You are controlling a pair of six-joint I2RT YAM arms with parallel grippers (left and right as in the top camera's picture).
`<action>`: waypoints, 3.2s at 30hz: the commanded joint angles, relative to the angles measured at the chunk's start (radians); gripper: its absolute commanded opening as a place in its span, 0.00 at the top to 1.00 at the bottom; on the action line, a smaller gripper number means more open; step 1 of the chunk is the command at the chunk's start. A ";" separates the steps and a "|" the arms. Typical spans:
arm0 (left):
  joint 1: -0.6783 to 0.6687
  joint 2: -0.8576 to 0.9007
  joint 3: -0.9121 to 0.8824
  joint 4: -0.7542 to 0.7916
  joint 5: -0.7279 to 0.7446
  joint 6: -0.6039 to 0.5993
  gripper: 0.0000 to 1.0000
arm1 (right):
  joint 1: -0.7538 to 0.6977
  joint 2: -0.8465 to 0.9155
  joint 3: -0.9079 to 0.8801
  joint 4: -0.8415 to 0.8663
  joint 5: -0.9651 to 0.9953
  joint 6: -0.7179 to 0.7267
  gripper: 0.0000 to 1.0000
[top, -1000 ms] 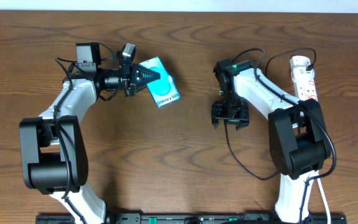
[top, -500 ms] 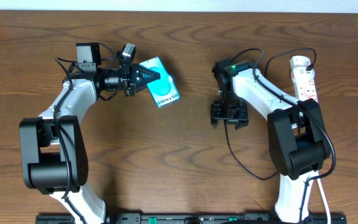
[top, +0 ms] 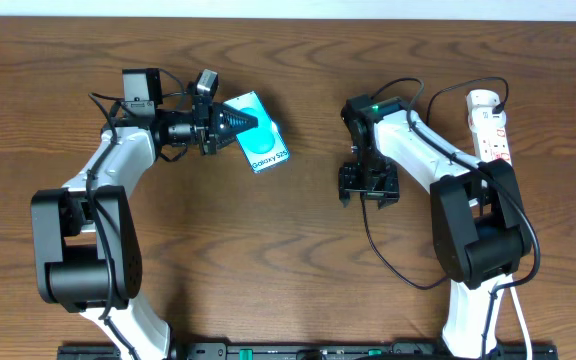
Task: Plug charger to phone and switch on socket
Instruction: 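Lower the open right gripper around the cable plug, then close the right gripper on the cable plug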
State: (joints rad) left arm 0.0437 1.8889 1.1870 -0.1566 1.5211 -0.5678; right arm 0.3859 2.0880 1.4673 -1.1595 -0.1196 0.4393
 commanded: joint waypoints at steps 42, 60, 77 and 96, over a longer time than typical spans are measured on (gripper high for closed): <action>0.003 -0.011 0.006 0.002 0.049 0.018 0.93 | 0.008 0.032 -0.055 0.086 0.012 0.021 0.35; 0.003 -0.011 0.006 0.002 0.049 0.026 0.93 | 0.009 0.074 -0.055 0.109 0.008 0.028 0.61; 0.003 -0.011 0.006 0.002 0.049 0.026 0.93 | 0.009 0.074 -0.055 0.128 0.002 0.028 0.80; 0.003 -0.011 0.006 0.002 0.049 0.026 0.93 | 0.021 0.074 -0.055 0.103 -0.019 0.028 0.83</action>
State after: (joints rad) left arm 0.0441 1.8889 1.1870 -0.1562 1.5211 -0.5598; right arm 0.3859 2.0949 1.4315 -1.0657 -0.1047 0.4702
